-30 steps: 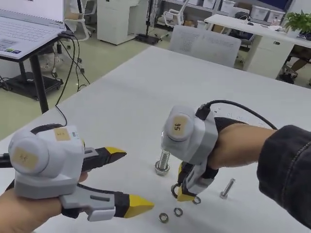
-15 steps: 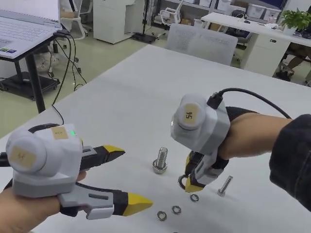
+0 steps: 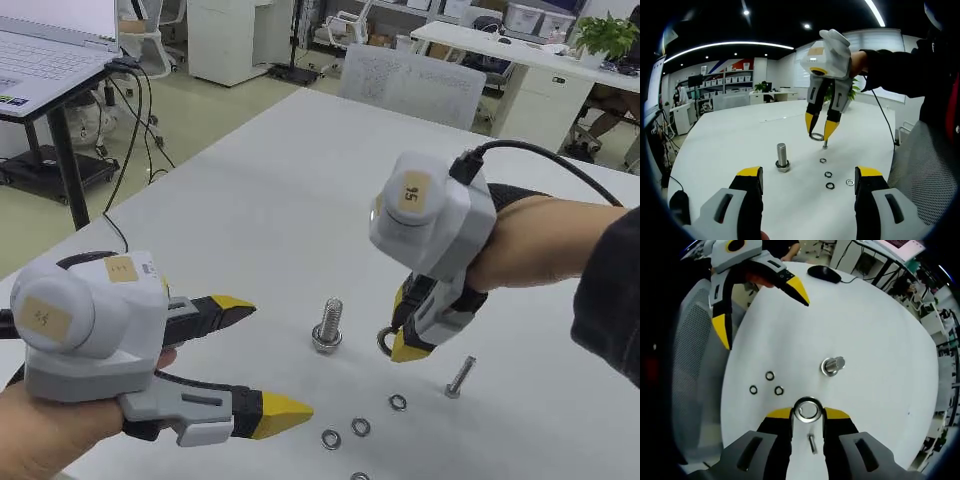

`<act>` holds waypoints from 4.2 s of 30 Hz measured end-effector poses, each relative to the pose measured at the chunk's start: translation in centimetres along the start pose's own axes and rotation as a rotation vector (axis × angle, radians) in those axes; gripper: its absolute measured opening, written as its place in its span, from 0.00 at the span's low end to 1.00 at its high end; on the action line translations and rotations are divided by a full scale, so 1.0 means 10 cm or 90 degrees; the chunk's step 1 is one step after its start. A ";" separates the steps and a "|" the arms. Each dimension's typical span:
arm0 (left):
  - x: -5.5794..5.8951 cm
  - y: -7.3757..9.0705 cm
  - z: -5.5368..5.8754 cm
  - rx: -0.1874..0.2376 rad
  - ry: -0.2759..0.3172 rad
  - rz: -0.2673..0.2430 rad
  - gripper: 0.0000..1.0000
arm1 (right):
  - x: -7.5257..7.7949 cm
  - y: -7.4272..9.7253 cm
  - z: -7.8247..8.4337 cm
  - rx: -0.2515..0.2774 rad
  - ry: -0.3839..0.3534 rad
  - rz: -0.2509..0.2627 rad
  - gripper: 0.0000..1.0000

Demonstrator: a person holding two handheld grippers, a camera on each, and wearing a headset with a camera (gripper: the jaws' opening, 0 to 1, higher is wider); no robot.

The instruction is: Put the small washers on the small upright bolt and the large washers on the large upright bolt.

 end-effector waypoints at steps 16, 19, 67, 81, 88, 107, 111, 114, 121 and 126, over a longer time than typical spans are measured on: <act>0.00 -0.01 0.01 -0.003 0.002 0.002 0.74 | 0.16 0.12 -0.06 0.003 0.010 0.008 0.23; 0.00 -0.01 0.01 -0.003 0.003 0.001 0.74 | 0.18 0.14 -0.09 0.004 0.014 0.007 0.23; -0.08 -0.03 0.08 -0.003 0.023 -0.016 0.74 | 0.40 -0.18 -0.58 0.012 0.069 -0.037 0.23; -0.10 -0.03 0.11 -0.007 0.027 -0.017 0.74 | 0.41 -0.26 -0.56 0.003 0.068 -0.044 0.23; -0.10 -0.04 0.12 -0.009 0.028 -0.015 0.74 | 0.43 -0.30 -0.55 0.003 0.066 -0.046 0.23; -0.11 -0.02 0.14 -0.010 0.034 -0.017 0.74 | 0.48 -0.43 -0.55 -0.003 0.062 -0.056 0.23; -0.11 -0.02 0.14 -0.010 0.035 -0.018 0.74 | 0.49 -0.47 -0.55 -0.004 0.062 -0.059 0.23; -0.11 -0.01 0.15 -0.010 0.035 -0.019 0.74 | 0.49 -0.50 -0.54 -0.006 0.060 -0.061 0.23; -0.12 -0.01 0.16 -0.010 0.037 -0.020 0.74 | 0.43 -0.54 -0.53 -0.008 0.059 -0.063 0.23; -0.13 -0.01 0.17 -0.010 0.039 -0.020 0.74 | 0.39 -0.57 -0.53 -0.012 0.062 -0.064 0.23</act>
Point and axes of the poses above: the centre of the closed fingertips' face, and the gripper's own axes: y roughly backward along the fingers, x roughly to its right, z roughly out of its underside, the point moved 1 cm from there along y, roughly backward along the fingers, and after that the axes turned 2 degrees about -y, right-handed, at the moved point
